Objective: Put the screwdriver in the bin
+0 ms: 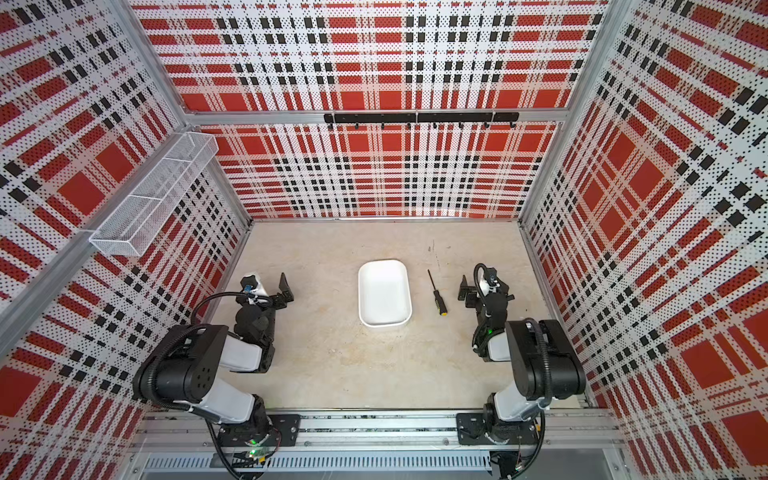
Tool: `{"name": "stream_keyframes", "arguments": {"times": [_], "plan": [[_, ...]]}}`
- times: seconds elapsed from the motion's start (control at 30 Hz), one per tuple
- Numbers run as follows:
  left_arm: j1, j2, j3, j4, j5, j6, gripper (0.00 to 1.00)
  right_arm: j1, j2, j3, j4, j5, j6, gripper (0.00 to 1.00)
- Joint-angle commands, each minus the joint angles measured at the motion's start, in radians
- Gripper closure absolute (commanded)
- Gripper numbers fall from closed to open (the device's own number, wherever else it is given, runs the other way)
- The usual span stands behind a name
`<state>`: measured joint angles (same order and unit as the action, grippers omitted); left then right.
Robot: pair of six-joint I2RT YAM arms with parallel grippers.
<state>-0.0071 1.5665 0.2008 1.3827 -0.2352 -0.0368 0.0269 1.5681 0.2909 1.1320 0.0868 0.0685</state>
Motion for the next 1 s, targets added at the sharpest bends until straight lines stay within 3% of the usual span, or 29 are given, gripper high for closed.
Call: {"name": "stream_keyframes", "arguments": {"times": [0.0,0.2,0.3,0.5,0.63,0.8,0.97], "plan": [[0.005,0.008,0.009,0.016,0.011,0.005,0.02,-0.001,0.004,0.007,0.011,-0.003,-0.012,0.0],[0.005,-0.007,0.01,0.008,0.032,0.01,0.02,0.0,0.001,0.002,0.02,-0.008,-0.014,0.0],[-0.003,-0.096,0.041,-0.123,0.052,0.027,0.02,0.0,-0.026,0.019,-0.039,0.001,-0.01,0.0],[-0.007,-0.232,0.103,-0.354,0.073,-0.001,0.02,0.001,-0.146,0.128,-0.342,-0.015,-0.01,0.0],[-0.011,-0.261,0.193,-0.558,0.182,-0.09,0.02,0.002,-0.205,0.247,-0.633,-0.146,0.012,0.0],[-0.053,-0.255,0.282,-0.741,0.301,-0.176,0.02,0.005,-0.188,0.381,-0.926,-0.275,0.022,0.0],[-0.109,-0.263,0.316,-0.838,0.354,-0.253,0.02,0.026,-0.132,0.495,-1.171,-0.373,0.027,0.0]]}}
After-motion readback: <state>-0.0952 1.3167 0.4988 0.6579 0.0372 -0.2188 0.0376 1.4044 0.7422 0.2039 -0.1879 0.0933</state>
